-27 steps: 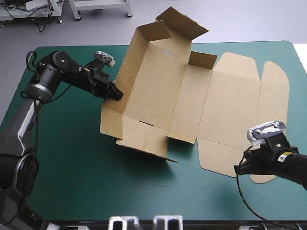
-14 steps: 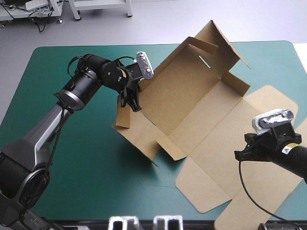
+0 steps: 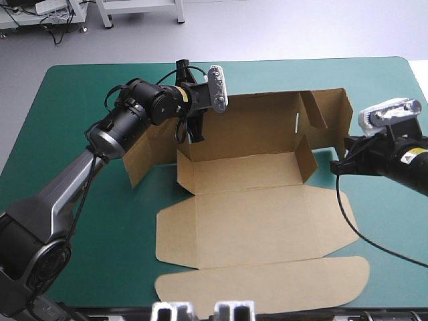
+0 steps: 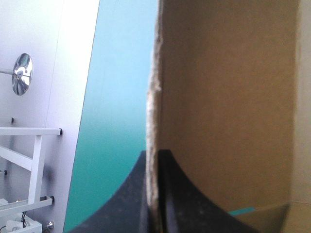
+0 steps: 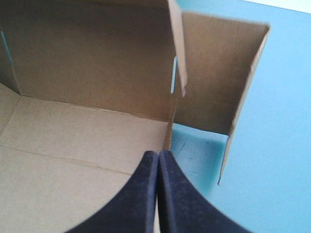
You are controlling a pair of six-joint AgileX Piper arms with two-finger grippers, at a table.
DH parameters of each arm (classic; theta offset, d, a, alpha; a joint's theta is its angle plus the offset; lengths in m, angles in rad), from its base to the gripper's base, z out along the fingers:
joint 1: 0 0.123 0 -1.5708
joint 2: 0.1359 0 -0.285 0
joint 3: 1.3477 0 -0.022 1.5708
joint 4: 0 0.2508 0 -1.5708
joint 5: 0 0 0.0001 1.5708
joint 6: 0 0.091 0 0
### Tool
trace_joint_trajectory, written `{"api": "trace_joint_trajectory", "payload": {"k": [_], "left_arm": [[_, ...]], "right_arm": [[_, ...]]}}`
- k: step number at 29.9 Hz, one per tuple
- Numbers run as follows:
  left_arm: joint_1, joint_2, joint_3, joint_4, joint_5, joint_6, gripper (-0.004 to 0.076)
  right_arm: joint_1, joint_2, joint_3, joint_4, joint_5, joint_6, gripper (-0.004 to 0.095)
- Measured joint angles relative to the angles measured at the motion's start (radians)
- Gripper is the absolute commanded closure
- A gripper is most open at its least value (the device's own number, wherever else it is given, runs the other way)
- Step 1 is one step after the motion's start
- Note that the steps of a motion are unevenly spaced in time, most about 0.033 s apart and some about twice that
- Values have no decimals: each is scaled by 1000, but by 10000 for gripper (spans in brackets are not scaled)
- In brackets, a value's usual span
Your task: Fold the box
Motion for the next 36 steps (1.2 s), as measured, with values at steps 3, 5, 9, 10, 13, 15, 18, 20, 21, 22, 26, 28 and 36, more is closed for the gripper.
{"api": "trace_joint_trajectory", "payload": {"k": [3, 5, 9, 10, 13, 15, 18, 20, 21, 22, 26, 28, 36], "left_arm": [[0, -3, 0, 6, 25, 2, 734], [0, -13, 1, 5, 48, 2, 734], [-8, -47, 27, 3, 62, 10, 734], [-13, -56, 43, 4, 53, 13, 734], [-27, -89, 93, 22, 11, 19, 734], [-30, -95, 112, 37, -5, 3, 734], [-37, -95, 122, 76, -12, -57, 734], [-58, -98, 123, 121, 1, -115, 734], [-71, -100, 123, 146, 11, -145, 734], [-91, -102, 123, 184, 20, -170, 734], [-132, -103, 130, 269, 33, -212, 734], [-136, -104, 145, 295, 16, -224, 734], [-138, -105, 226, 501, -49, -397, 734]], "right_arm": [[0, 56, -70, 9, 1, 1, 928], [0, 91, -116, 16, 2, 3, 928], [0, 171, -207, 22, 9, 7, 928], [0, 187, -223, 22, 9, 8, 928], [0, 250, -280, 22, 12, 16, 928], [0, 292, -320, 26, 16, 25, 928], [0, 365, -384, 28, 39, 33, 928], [0, 423, -438, 29, 70, 34, 928], [0, 452, -467, 30, 86, 34, 928], [0, 481, -494, 31, 99, 34, 928], [0, 590, -600, 48, 135, 34, 928], [0, 645, -656, 55, 151, 37, 928], [-1, 880, -923, 55, 238, 108, 928]]}}
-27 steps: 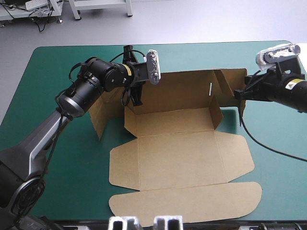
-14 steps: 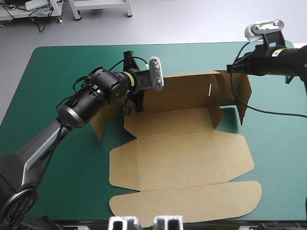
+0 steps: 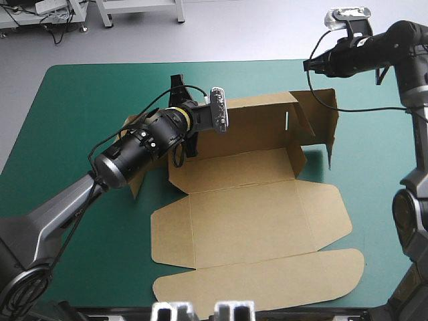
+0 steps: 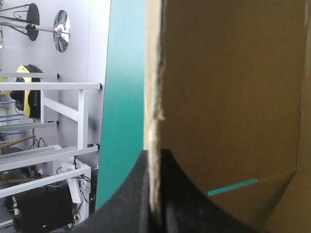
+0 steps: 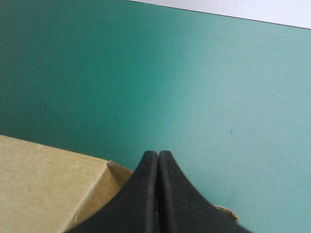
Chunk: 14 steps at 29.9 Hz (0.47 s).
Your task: Fold the box
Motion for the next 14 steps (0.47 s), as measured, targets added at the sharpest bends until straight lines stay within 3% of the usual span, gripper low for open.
{"api": "trace_joint_trajectory", "payload": {"k": [5, 14], "left_arm": [[0, -1, 59, 42, -73, -18, 734], [0, -4, 92, 87, -125, -74, 734]], "right_arm": [[-12, 126, -88, -1, 54, 42, 928], [-48, 199, -31, -6, 77, 52, 928]]}}
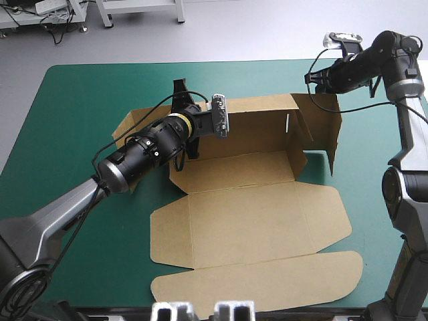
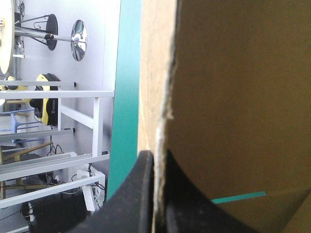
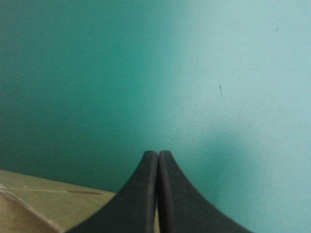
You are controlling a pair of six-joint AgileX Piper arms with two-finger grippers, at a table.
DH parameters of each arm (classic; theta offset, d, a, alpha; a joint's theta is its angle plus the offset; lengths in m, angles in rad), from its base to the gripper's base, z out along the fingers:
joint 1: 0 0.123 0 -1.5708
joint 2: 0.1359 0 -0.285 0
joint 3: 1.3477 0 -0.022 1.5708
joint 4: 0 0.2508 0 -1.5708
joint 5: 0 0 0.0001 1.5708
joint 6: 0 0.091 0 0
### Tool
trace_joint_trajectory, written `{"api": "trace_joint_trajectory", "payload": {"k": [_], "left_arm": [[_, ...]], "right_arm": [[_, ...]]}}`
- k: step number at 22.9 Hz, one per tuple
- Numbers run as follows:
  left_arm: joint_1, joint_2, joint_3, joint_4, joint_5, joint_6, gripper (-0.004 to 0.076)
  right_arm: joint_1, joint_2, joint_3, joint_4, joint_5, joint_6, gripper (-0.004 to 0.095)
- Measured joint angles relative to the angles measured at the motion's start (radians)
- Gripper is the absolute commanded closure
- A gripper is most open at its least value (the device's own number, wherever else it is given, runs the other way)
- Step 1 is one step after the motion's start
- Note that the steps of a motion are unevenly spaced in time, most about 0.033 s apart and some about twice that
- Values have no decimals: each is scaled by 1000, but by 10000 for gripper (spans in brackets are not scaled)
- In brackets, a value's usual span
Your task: Fold the box
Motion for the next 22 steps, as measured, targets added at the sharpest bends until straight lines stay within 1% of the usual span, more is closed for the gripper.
{"api": "trace_joint_trajectory", "payload": {"k": [4, 6, 8, 11, 15, 16, 19, 22], "left_arm": [[0, 0, 0, 9, -11, -11, 734], [0, 0, 1, 17, -15, -14, 734], [0, 0, 1, 20, -19, -16, 734], [0, 0, 1, 22, -19, -20, 734], [0, 0, 1, 22, -13, -23, 734], [0, 0, 1, 22, -12, -24, 734], [0, 0, 1, 22, -11, -32, 734], [0, 0, 1, 22, -2, -35, 734]], "right_arm": [[-10, -14, 62, 17, -23, -16, 928], [-18, -48, 129, 61, -36, -38, 928], [-19, -67, 180, 107, -31, -61, 928], [-17, -109, 287, 143, -7, -122, 928], [-17, -290, 472, 163, -10, -244, 928], [-17, -327, 514, 173, -32, -273, 928], [-17, -448, 684, 260, -146, -421, 928], [-17, -491, 800, 304, -205, -490, 928]]}}
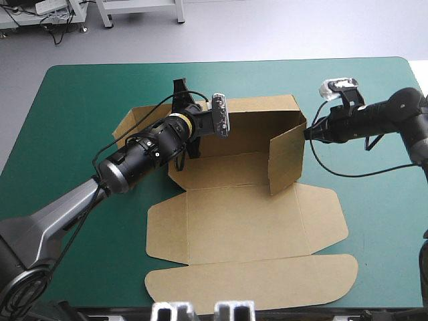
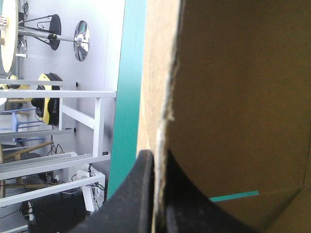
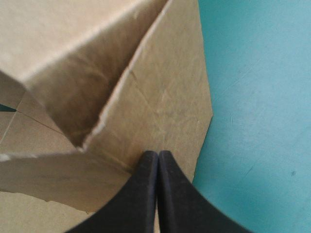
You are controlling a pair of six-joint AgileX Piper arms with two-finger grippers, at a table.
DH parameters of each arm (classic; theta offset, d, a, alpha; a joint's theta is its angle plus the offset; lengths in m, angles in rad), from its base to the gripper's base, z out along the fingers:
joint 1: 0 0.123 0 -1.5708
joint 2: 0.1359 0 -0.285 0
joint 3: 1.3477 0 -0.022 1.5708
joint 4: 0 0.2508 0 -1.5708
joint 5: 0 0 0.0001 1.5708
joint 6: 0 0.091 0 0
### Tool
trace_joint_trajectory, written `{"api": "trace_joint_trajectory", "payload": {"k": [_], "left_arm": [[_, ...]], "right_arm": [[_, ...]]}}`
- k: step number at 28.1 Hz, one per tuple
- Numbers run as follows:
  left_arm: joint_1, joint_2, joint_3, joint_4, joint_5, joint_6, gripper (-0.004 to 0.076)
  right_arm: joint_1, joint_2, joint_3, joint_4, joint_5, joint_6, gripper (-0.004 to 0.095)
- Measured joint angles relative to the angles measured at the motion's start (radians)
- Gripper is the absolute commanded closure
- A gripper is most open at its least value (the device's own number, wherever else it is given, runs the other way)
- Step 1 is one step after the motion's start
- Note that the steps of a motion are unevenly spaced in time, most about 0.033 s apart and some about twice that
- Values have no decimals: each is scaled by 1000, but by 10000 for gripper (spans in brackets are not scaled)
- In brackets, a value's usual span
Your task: Fold the box
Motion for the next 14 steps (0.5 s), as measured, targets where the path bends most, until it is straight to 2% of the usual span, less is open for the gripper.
{"api": "trace_joint_trajectory", "payload": {"k": [4, 7, 10, 14], "left_arm": [[0, 0, 0, 0, 12, -2, 734], [0, 0, 0, 0, 22, -3, 734], [0, -1, -1, -21, 32, 2, 734], [0, -5, -2, -67, 34, 33, 734]], "right_arm": [[0, -40, 154, 79, -91, -132, 928], [0, -98, 266, 189, -208, -253, 928], [0, -197, 417, 376, -356, -502, 928], [0, -241, 508, 496, -391, -678, 923]]}}
